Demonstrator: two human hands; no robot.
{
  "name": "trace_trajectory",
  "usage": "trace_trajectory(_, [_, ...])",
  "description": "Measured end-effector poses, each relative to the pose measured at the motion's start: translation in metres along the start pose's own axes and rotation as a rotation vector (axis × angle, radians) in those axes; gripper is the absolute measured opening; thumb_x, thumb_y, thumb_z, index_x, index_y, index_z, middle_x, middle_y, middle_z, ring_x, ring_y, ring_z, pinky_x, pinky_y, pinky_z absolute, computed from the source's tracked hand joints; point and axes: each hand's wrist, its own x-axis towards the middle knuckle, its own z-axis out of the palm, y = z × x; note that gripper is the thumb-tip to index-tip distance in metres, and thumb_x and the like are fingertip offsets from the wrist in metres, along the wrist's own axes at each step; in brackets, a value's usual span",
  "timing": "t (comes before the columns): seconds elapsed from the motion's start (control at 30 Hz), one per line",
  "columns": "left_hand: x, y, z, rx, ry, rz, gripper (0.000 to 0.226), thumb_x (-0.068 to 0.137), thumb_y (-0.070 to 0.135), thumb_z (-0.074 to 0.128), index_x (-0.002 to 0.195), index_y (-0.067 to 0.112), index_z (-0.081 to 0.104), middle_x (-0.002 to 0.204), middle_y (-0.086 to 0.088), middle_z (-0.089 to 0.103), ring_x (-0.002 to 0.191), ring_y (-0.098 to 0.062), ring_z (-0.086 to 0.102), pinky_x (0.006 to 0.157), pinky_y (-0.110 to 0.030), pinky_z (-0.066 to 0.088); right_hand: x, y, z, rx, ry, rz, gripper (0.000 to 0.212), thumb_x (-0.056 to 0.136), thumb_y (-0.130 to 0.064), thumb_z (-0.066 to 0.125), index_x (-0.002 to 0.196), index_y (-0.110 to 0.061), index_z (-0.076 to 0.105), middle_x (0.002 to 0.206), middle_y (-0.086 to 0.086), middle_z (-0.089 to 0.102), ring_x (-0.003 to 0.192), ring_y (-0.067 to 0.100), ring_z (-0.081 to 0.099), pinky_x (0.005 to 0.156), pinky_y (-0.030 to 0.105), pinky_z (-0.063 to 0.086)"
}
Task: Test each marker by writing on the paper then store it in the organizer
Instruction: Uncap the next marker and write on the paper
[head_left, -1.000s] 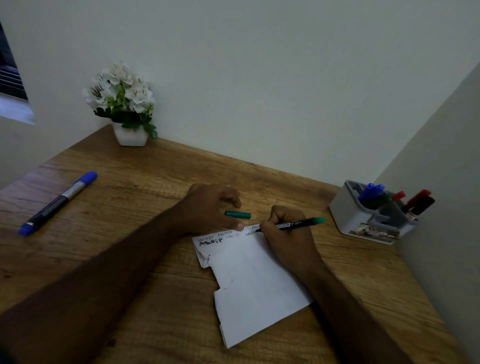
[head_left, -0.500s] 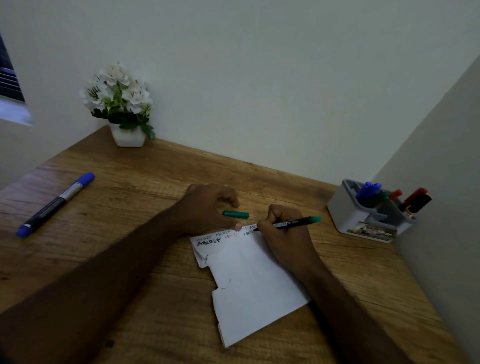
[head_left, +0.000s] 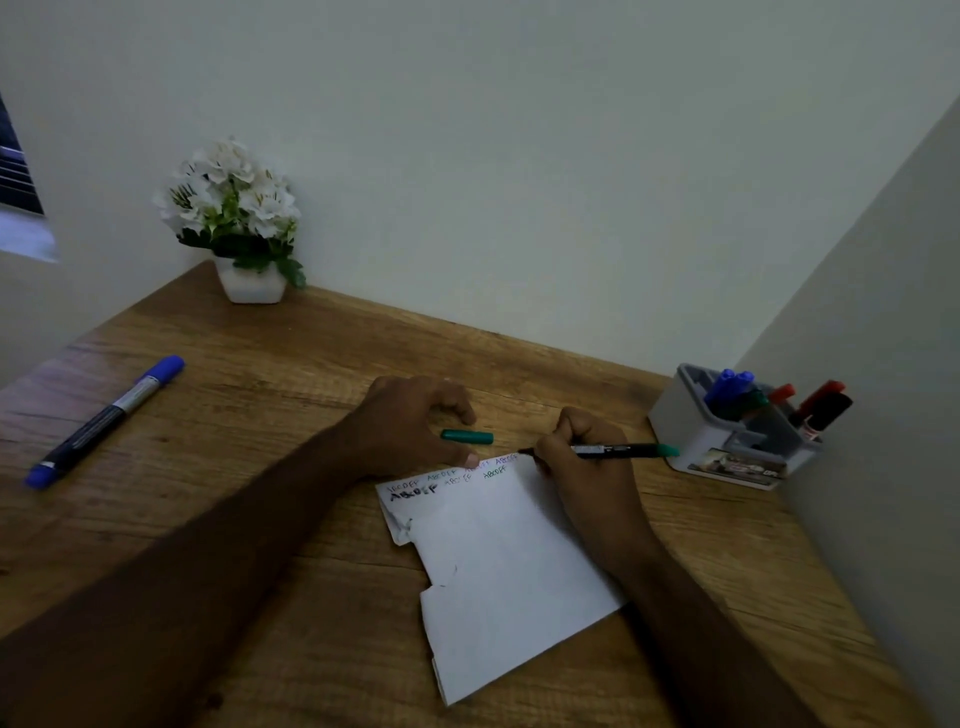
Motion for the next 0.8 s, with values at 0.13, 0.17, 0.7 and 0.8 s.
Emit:
trace_trajectory(0.13, [0.000, 0.001, -0.001, 0.001, 0.000, 0.014, 0.058, 0.053, 0.075, 0.057, 0.098, 0.042, 0.071, 0.129, 0.019, 0.060, 0.125, -0.002, 0.050, 0.114, -0.050, 0.027, 0.002, -0.004, -0.005, 0.079, 0.052, -0.020, 0.012, 0.078, 0.001, 0.064, 0.070, 0.000, 0.056, 0.071, 0.016, 0.062, 0.069, 0.020, 0.057, 0.066, 0.028, 0.047])
trace_trajectory(0.17, [-0.001, 0.001, 0.000, -0.006, 0.016, 0.025, 0.054, 0.055, 0.073, 0.056, 0.095, 0.041, 0.073, 0.126, 0.019, 0.062, 0.122, -0.001, 0.052, 0.112, -0.051, 0.029, 0.002, -0.005, -0.005, 0.079, 0.059, -0.032, 0.012, 0.079, 0.003, 0.067, 0.072, -0.001, 0.058, 0.072, 0.010, 0.064, 0.070, 0.016, 0.059, 0.065, 0.025, 0.048])
trace_trajectory(0.7, [-0.006, 0.033, 0.002, -0.446, 0.100, 0.186, 0.013, 0.091, 0.005, 0.062, 0.098, 0.010, 0.071, 0.079, -0.001, 0.065, 0.068, -0.008, 0.058, 0.062, -0.021, 0.046, 0.002, -0.012, -0.018, 0.414, 0.008, -0.096, 0.003, 0.073, -0.008, 0.064, 0.071, -0.009, 0.063, 0.065, 0.018, 0.064, 0.059, 0.021, 0.055, 0.058, 0.027, 0.045])
trace_trajectory(0.8, [-0.007, 0.033, 0.001, -0.489, 0.090, 0.176, 0.015, 0.092, 0.006, 0.062, 0.101, 0.011, 0.072, 0.082, -0.004, 0.066, 0.070, -0.009, 0.058, 0.065, -0.022, 0.047, 0.001, -0.011, -0.020, 0.427, -0.003, -0.137, 0.009, 0.073, -0.019, 0.064, 0.069, -0.011, 0.065, 0.064, 0.016, 0.063, 0.060, 0.028, 0.051, 0.058, 0.031, 0.044])
